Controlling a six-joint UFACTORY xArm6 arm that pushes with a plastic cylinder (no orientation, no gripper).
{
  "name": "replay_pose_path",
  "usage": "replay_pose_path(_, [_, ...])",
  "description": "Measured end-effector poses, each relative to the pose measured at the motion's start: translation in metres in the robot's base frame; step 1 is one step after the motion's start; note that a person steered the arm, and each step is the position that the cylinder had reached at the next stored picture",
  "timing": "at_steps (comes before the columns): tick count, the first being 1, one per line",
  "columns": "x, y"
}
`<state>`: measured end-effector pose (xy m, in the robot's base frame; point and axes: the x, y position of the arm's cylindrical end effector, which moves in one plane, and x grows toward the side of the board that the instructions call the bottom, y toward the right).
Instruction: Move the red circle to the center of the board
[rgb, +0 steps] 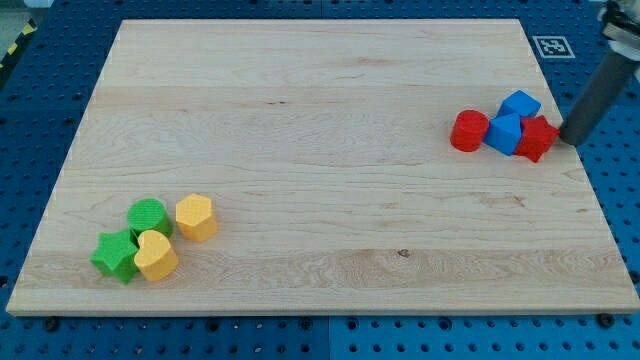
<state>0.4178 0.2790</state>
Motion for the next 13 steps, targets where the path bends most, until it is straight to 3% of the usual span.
replay_pose_path(2, [-0.009, -0.125])
replay_pose_path(4, [-0.027, -0.176])
replay_pose_path(6, [-0.035, -0.120])
replay_pose_path(9, [-0.029, -0.160])
replay_pose_path(13, [0.013, -0.162])
